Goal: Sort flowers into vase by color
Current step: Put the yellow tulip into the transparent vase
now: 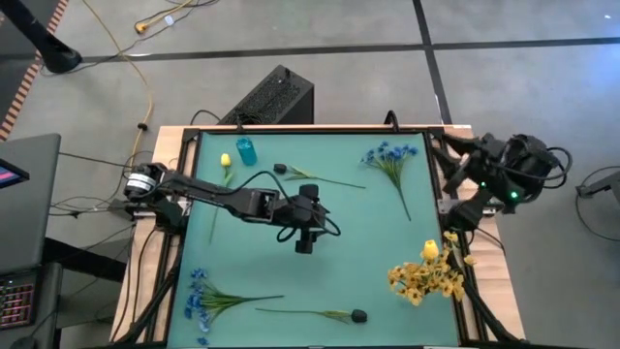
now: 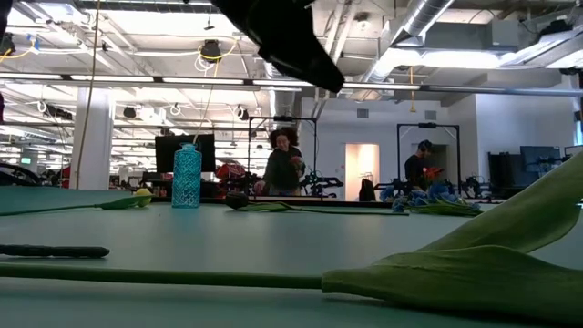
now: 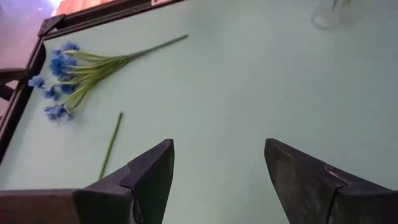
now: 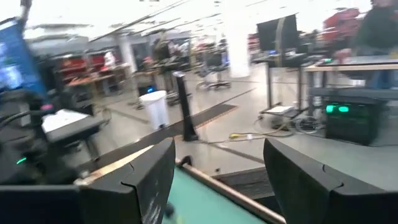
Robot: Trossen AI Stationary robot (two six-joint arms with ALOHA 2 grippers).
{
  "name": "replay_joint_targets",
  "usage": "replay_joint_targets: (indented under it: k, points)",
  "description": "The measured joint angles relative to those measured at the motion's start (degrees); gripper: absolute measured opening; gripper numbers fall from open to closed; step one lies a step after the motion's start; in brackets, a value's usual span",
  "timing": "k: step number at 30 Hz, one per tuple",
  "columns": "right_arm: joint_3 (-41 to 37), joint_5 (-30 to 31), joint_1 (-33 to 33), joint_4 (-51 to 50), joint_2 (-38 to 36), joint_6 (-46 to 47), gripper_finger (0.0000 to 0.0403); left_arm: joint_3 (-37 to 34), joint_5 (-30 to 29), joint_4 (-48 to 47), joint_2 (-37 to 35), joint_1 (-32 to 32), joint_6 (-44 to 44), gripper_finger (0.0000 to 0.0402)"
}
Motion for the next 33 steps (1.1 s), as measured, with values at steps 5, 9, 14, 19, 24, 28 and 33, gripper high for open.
replay_joint_targets:
  k: [5,9,14,19,24,28,33]
  points:
    - [-2.0,-2.6,-4.4,-4.4,-3.4,4.2,0.0272,0.0,0.0,-4.2,-0.8,2.0,1.8,0.0240]
    - [-4.3,-4.8,-7.2,-10.5,-4.2,10.7,0.0272,0.0,0.0,-10.5,-2.5,3.8,1.6,0.0240]
    - [-5.1,-12.7,-13.0,-23.5,-3.2,24.8,0.0272,0.0,0.0,-17.2,-5.7,5.5,-0.1,0.0240]
    - [-5.1,-23.5,-24.7,-31.6,0.6,36.0,0.0272,0.0,0.0,-22.5,-8.2,6.4,-2.4,0.0240]
    - [-5.1,-42.7,-38.3,-32.7,5.3,43.9,0.0272,-2.2,0.0,-25.0,-10.8,7.4,-4.7,0.0240]
    - [-5.0,-56.8,-48.0,-32.7,10.3,49.9,0.0272,-8.1,0.0,-25.1,-15.5,8.6,-10.2,0.0240]
    - [-5.0,-68.8,-54.4,-32.4,16.4,53.7,0.0272,-16.2,-5.0,-26.6,-23.1,10.4,-25.6,0.0240]
